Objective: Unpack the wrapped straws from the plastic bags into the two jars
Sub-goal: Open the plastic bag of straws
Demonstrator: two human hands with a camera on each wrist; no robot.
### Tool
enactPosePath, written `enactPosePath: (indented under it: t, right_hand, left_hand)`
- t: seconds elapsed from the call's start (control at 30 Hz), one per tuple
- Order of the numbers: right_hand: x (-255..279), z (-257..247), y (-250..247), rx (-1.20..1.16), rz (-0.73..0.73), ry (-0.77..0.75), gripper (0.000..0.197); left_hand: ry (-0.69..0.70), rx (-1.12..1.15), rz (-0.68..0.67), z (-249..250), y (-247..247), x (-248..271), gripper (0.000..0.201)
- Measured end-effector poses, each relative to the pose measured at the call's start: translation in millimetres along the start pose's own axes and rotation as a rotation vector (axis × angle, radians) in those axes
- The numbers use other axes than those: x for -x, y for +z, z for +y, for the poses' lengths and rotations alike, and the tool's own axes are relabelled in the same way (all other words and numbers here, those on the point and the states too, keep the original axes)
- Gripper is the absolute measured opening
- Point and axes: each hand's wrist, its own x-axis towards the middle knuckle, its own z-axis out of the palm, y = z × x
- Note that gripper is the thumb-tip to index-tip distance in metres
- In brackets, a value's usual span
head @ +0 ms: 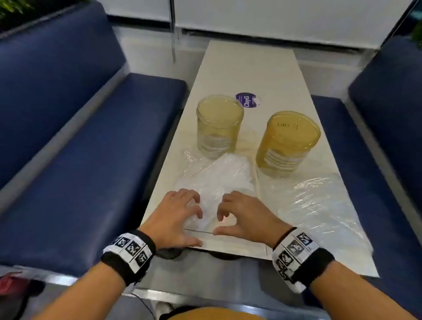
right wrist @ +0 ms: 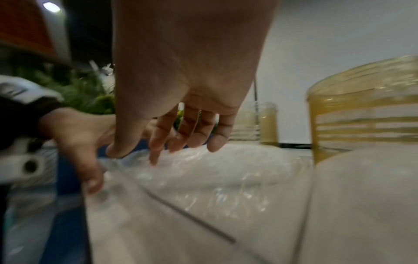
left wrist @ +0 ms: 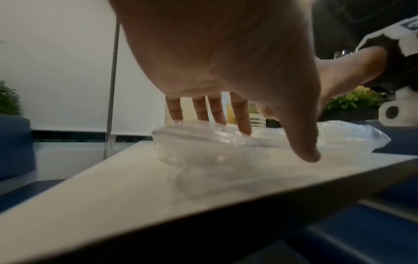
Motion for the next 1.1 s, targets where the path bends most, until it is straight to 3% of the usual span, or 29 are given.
enactPosePath:
  t: [0.07,0.17,0.27,0.57,0.67,0.73,0.87,1.0,1.1]
  right_hand:
    - [-9,-14,13,0.163,-0.164,-0.054,0.044]
    - [-14,-20,30,0.246,-0.243,-0.06,0.04]
    - [-9,-17,31,0.255,-0.156,-0.066,0.024]
    - [-19,-27,-22,0.299,0.232,-0.086,0.012]
    - [-23,-33,-55,0.312,0.359,-0.112,0.005]
    - [-24,-36,-76,0.316,0.439,-0.105,0.01]
    - [-21,-36,-107,0.389,0.526,-0.177,0.013]
    - [-12,-27,-121,0.501,0.616,-0.293,0.008]
    - [-8,-24,-115,0.4,0.7,-0.276,0.009]
  left_hand:
    - [-0.012,-0.066,-0.026,1,3,1,0.053]
    - [0.001,-0.13,-0.026,3,8,2,0.036]
    - [0.067,-0.138,0.089,0,7,8,0.017]
    - [0.133,-0.171,0.375,21,-44,0,0.012]
    - [0.041,-0.167,0.451,41,-67,-10,0.004]
    - [-0.067,-0.077,0.492,52,-80,-17,0.003]
    - [-0.18,0.106,0.469,72,-94,-28,0.01]
    - [-0.236,0.375,0.483,87,-103,-32,0.017]
    - [-0.279,0.542,0.489,92,-108,-38,0.018]
